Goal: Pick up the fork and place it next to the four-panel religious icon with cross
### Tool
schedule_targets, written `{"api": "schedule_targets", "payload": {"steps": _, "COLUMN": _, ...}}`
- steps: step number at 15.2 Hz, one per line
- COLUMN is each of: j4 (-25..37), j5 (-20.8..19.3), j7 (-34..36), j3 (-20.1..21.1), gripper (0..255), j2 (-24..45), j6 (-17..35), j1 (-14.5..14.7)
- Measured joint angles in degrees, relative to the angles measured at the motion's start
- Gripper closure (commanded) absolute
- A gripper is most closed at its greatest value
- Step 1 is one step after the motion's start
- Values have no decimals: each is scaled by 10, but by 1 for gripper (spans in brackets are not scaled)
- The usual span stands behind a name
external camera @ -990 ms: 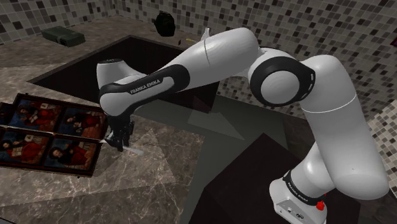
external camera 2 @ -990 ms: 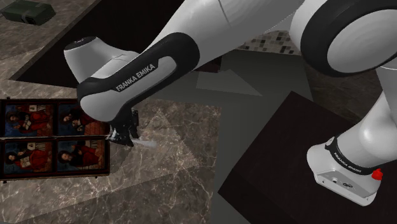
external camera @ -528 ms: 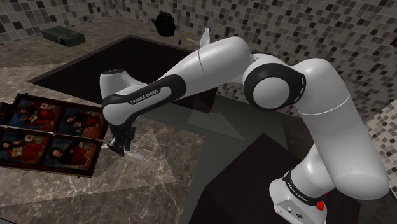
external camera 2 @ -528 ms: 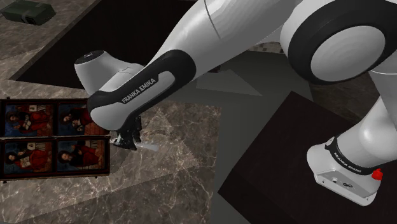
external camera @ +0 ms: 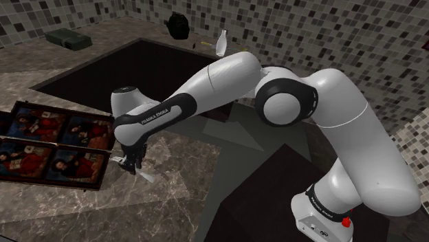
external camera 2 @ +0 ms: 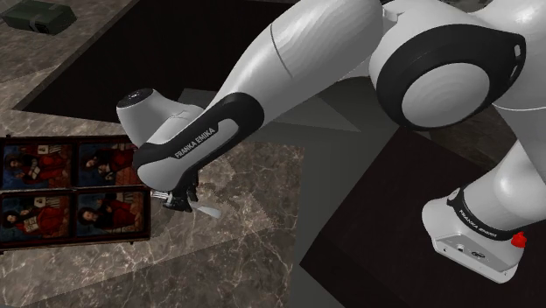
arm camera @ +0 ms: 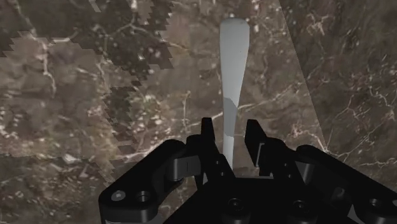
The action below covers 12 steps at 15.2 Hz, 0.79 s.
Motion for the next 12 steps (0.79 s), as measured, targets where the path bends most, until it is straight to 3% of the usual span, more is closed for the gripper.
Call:
{"api": "schedule_targets", "payload": {"steps": 10, "j4": 14, "j5": -2, "j7": -3, "j3": -3, "gripper": 255, "j2": 29, "j6": 18, "j1": 3}}
{"api": "schedule_targets", "payload": {"steps": 11, "j4": 13, "j5": -2, "j7": -3, "j3": -3, "gripper": 0, "j2": 29, "j6": 18, "j1": 3}}
{"api": "schedule_targets", "payload": {"steps": 12, "j4": 13, "j5": -2, "j7": -3, "j3": -3, "gripper": 0, "j2": 30, "j6": 18, "j1": 3}}
